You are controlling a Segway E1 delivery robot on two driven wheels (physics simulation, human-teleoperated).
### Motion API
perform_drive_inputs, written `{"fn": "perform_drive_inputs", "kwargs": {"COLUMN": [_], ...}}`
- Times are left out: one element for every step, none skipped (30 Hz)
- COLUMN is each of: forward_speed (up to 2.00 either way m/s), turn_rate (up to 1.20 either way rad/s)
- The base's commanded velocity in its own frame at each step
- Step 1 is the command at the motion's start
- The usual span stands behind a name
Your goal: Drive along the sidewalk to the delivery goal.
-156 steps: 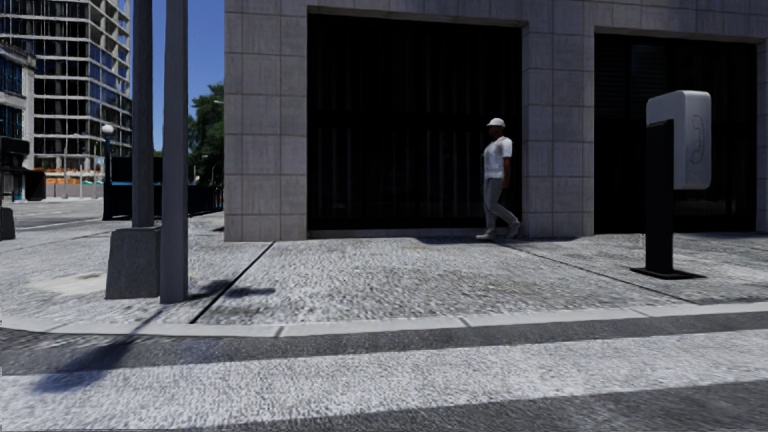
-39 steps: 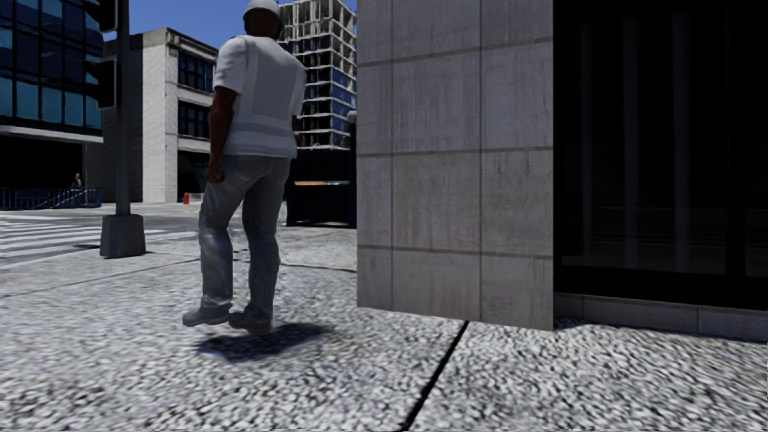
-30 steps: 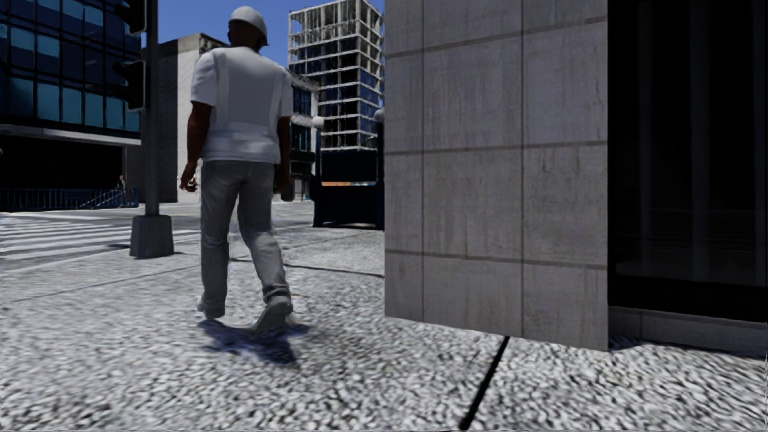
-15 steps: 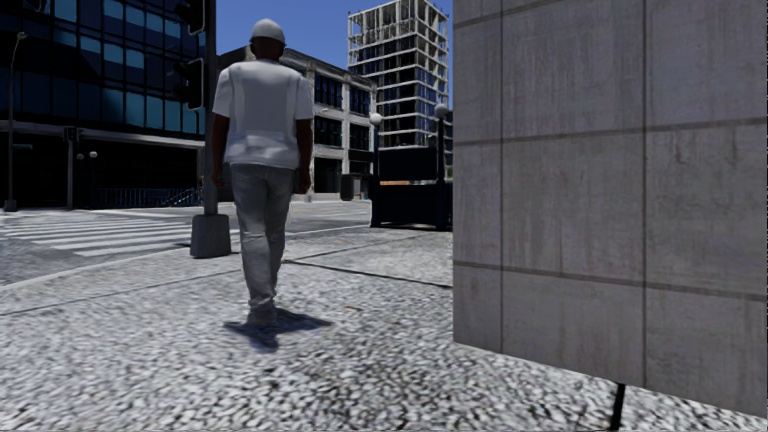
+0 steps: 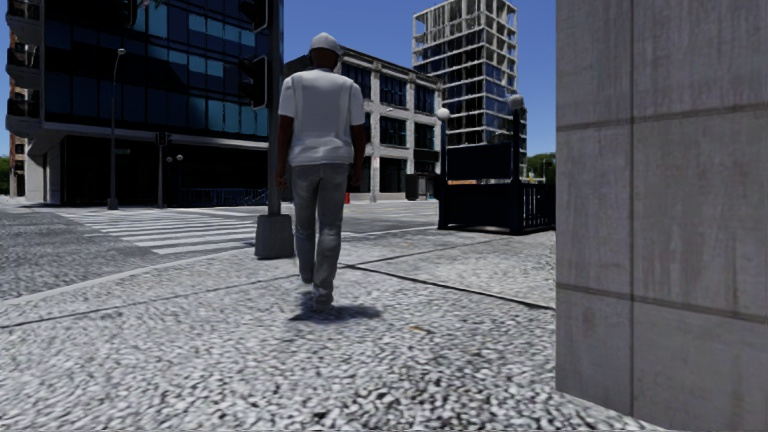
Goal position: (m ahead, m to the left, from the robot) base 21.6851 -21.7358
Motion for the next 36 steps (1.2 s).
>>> {"fn": "perform_drive_inputs", "kwargs": {"forward_speed": [0.81, 0.81, 0.81, 0.81, 0.81, 0.81, 0.81, 0.81, 0.81, 0.81, 0.81, 0.81, 0.81, 0.81, 0.81, 0.81, 0.81, 0.81, 0.82, 0.82, 0.83, 0.83, 0.86, 0.87, 0.88, 0.89, 0.89, 0.92, 0.99, 1.2, 1.2, 1.29, 1.32, 1.33, 1.33, 1.33], "turn_rate": [0.46, 0.46, 0.46, 0.46, 0.42, 0.4, 0.4, 0.39, 0.39, 0.39, 0.39, 0.39, 0.39, 0.39, 0.39, 0.39, 0.39, 0.38, 0.26, 0.0, 0.0, 0.0, 0.0, 0.0, 0.0, 0.0, 0.0, 0.0, -0.04, -0.15, -0.15, -0.24, -0.3, -0.33, -0.34, -0.34]}}
